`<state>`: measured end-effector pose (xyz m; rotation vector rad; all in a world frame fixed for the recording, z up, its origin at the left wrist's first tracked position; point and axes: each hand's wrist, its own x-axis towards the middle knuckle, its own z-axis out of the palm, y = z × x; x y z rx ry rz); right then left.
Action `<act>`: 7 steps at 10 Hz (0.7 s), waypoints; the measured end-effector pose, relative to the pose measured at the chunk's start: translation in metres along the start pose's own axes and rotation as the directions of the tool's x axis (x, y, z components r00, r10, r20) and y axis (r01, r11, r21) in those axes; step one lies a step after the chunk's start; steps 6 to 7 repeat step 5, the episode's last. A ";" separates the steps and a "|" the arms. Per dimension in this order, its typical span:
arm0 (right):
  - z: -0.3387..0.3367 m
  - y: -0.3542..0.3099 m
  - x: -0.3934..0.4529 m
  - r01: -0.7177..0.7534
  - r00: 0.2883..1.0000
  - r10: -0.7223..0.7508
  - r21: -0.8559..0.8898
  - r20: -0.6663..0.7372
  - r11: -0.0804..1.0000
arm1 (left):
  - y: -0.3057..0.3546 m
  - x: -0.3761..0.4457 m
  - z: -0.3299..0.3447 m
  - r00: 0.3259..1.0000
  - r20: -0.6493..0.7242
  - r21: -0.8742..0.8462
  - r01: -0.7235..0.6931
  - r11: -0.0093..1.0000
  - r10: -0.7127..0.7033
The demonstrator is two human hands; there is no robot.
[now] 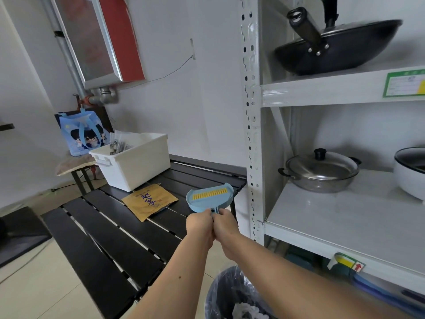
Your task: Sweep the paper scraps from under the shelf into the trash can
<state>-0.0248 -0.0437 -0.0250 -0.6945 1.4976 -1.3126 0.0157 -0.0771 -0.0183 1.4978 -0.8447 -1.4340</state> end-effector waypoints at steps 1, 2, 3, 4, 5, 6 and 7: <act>-0.005 -0.003 -0.004 0.024 0.999 -0.024 0.006 -0.044 1.000 | 0.002 -0.007 0.000 1.000 -0.002 0.035 -0.009 0.999 0.009; -0.013 -0.013 -0.015 0.070 0.988 -0.074 -0.038 -0.134 0.997 | 0.013 -0.023 -0.002 0.996 -0.048 0.221 -0.064 0.973 0.076; -0.022 -0.026 -0.025 0.136 0.979 -0.142 -0.051 -0.149 0.989 | 0.028 -0.032 -0.007 0.967 -0.096 0.512 -0.154 0.845 0.235; -0.031 -0.052 -0.051 0.157 0.978 -0.165 -0.069 -0.131 0.985 | 0.045 -0.054 -0.013 0.935 -0.057 0.516 -0.273 0.812 0.351; -0.043 -0.077 -0.086 0.233 0.967 -0.239 -0.079 -0.084 0.969 | 0.062 -0.086 -0.020 0.881 0.018 0.345 -0.450 0.824 0.473; -0.043 -0.077 -0.086 0.233 0.967 -0.239 -0.079 -0.084 0.969 | 0.062 -0.086 -0.020 0.881 0.018 0.345 -0.450 0.824 0.473; -0.043 -0.077 -0.086 0.233 0.967 -0.239 -0.079 -0.084 0.969 | 0.062 -0.086 -0.020 0.881 0.018 0.345 -0.450 0.824 0.473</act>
